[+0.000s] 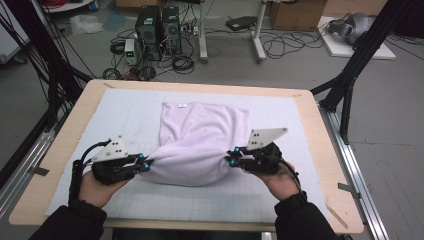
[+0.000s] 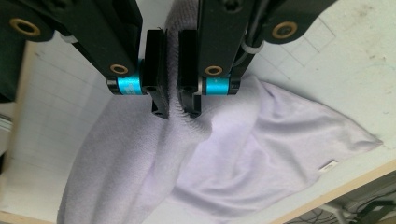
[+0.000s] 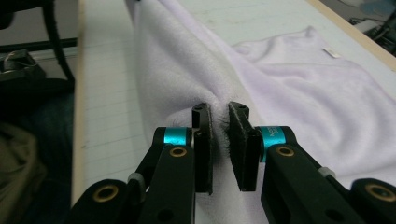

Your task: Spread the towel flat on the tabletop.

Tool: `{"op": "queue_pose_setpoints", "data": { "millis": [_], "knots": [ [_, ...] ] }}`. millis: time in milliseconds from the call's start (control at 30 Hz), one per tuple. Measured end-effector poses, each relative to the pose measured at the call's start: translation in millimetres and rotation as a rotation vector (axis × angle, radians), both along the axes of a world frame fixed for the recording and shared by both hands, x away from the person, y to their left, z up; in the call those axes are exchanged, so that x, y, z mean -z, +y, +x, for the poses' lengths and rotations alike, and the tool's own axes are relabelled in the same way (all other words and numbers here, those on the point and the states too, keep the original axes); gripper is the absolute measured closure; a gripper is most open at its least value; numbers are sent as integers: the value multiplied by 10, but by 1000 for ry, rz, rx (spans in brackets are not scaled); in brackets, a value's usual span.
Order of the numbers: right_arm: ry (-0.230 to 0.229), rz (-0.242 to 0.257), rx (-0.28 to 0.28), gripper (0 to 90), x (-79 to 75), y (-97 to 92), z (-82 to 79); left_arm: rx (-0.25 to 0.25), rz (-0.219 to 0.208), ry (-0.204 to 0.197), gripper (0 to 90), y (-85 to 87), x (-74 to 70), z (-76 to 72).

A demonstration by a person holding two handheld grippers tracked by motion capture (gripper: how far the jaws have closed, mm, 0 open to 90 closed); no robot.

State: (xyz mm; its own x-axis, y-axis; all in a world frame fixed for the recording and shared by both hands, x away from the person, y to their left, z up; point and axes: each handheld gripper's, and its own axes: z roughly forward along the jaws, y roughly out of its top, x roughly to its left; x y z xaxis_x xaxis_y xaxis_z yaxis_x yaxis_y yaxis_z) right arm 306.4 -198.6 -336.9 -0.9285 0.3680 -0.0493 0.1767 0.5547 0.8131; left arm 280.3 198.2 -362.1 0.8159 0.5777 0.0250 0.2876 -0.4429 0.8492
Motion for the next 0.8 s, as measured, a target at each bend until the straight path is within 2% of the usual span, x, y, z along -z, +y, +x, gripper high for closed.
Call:
{"op": "queue_pose_setpoints", "data": {
  "millis": [100,167,267,367,400,467,533,633,700,800],
  "knots": [
    [64,-16,65,807,179,11,303,-48,-16,46,844,-62,140,284],
    [101,-26,102,806,322,8,513,-83,-1,66,844,-151,264,525],
    [159,-11,164,803,514,-27,787,-143,-7,108,844,-199,454,810],
    [207,17,214,797,659,-40,963,-193,-3,159,840,-180,633,989],
    [216,6,221,793,710,-23,1004,-203,-8,170,835,-169,677,1028],
    [223,-15,228,754,787,22,1052,-212,-17,166,795,-137,668,1037],
    [223,-4,229,710,787,26,1049,-216,-23,154,723,-91,618,1008],
    [180,42,226,668,656,-28,972,-229,-62,150,642,18,523,959],
    [149,74,215,666,557,-76,908,-226,-90,132,627,87,441,902],
    [117,112,185,668,400,-141,754,-199,-83,99,608,147,309,781]
  ]
}}
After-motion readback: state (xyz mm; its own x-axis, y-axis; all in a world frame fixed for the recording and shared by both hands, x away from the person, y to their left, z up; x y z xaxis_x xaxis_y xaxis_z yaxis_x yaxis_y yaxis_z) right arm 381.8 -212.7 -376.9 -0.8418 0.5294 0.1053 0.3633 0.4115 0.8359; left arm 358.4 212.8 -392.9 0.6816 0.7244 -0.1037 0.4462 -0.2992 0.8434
